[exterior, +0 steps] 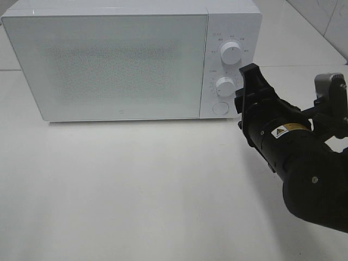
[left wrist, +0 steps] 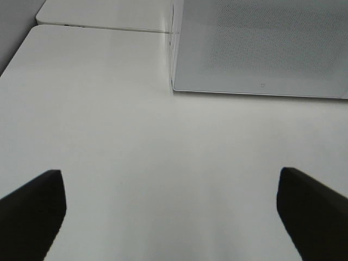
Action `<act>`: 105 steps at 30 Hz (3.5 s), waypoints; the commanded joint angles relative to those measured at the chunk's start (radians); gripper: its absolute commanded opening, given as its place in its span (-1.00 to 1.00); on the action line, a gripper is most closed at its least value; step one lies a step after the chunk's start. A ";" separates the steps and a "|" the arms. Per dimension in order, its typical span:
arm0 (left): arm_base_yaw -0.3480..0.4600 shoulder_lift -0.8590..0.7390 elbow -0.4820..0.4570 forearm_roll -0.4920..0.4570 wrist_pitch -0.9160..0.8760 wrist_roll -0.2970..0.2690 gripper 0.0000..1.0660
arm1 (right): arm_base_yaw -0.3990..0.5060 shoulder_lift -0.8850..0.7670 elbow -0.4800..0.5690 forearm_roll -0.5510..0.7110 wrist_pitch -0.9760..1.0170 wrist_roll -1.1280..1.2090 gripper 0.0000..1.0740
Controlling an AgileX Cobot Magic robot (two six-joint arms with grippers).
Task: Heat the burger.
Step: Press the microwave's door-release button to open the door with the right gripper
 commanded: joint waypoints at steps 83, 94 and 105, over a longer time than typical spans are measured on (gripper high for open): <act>0.003 -0.019 0.003 -0.001 -0.010 -0.002 0.83 | -0.359 0.391 -0.420 -0.400 0.210 0.501 -1.00; 0.003 -0.019 0.003 -0.001 -0.010 -0.002 0.83 | -0.358 0.391 -0.420 -0.396 0.177 0.521 -1.00; 0.003 -0.019 0.003 -0.001 -0.010 -0.002 0.83 | -0.358 0.394 -0.420 -0.401 -0.057 0.519 -1.00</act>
